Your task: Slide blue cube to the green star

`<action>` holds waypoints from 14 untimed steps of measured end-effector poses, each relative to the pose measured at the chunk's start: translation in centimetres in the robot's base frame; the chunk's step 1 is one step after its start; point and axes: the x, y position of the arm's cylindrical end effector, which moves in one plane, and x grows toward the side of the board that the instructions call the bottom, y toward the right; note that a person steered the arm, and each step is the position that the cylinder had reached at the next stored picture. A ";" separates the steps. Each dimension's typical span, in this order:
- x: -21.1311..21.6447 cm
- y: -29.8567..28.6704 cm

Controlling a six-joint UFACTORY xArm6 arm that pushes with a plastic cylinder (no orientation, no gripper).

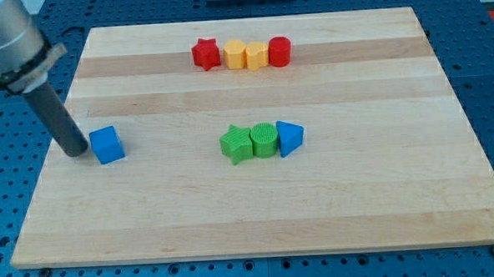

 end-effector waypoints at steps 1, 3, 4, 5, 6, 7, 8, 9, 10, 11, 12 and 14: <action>1.5 3.1; 0.8 4.9; -1.9 3.2; -3.5 4.7; -3.5 7.7; -3.5 9.6; -3.5 8.6; -3.6 6.4; -3.6 6.9; -3.6 8.7; -3.6 11.6; -3.7 12.2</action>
